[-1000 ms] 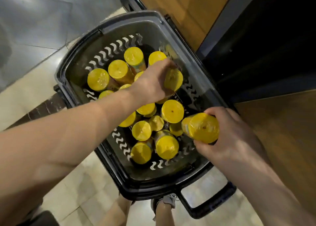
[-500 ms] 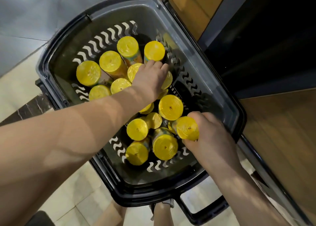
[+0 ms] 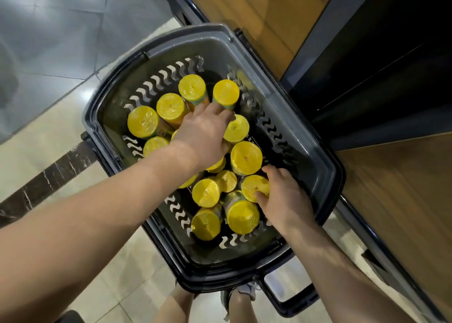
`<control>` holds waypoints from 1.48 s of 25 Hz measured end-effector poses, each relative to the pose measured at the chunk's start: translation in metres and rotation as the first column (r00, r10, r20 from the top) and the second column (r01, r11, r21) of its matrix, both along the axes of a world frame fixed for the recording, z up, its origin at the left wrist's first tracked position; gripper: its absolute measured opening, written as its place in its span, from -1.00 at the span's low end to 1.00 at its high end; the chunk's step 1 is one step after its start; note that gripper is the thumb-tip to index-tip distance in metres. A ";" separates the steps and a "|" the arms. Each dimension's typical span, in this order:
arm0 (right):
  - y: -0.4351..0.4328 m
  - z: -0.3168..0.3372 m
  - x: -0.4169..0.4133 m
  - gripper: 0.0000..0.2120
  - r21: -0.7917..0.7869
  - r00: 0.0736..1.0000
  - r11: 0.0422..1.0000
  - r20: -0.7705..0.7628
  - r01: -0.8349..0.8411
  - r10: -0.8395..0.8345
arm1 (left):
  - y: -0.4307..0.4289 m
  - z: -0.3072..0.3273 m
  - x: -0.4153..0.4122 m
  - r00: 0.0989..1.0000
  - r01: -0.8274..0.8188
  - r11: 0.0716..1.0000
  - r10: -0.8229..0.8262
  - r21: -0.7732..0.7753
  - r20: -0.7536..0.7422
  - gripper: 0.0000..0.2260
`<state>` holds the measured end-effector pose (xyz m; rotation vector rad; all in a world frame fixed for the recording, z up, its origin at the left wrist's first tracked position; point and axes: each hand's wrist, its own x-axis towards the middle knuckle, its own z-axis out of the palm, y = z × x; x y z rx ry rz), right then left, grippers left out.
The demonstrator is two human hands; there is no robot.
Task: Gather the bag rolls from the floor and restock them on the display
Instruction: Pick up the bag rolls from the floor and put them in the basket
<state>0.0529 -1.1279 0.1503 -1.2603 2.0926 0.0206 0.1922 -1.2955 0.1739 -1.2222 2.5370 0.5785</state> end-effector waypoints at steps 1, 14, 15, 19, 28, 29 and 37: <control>-0.005 0.018 -0.003 -0.55 -0.009 1.000 1.000 -0.017 -0.015 0.014 | 0.001 0.020 0.002 1.000 0.009 1.000 -0.009 0.013 0.001 -0.43; -0.040 0.480 -0.022 -0.26 -0.343 0.890 0.843 -0.345 -0.415 0.297 | 0.030 0.467 0.031 0.990 0.138 0.960 -0.128 -0.242 0.057 -0.28; -0.034 0.511 -0.024 -0.24 -0.359 0.886 0.835 -0.368 -0.417 0.283 | 0.035 0.497 0.027 0.988 0.156 0.948 -0.149 -0.279 0.046 -0.28; -0.002 0.618 -0.044 -0.22 -0.407 0.844 0.815 -0.507 -0.412 0.173 | 0.058 0.605 -0.006 0.956 0.263 0.860 -0.294 -0.438 -0.003 -0.28; 0.112 0.689 -0.058 -0.24 -0.522 0.773 0.852 -0.557 -0.041 -0.303 | 0.110 0.663 -0.080 0.789 0.515 0.714 -0.611 -0.474 -0.063 -0.28; 0.132 0.690 -0.055 -0.25 -0.522 0.743 0.852 -0.557 0.036 -0.372 | 0.122 0.663 -0.091 0.741 0.565 0.679 -0.667 -0.470 -0.073 -0.29; 0.353 0.695 0.010 -0.37 -0.435 0.420 0.688 -0.564 0.581 -0.711 | 0.300 0.652 -0.151 0.227 0.881 0.270 -0.962 -0.389 -0.155 -0.35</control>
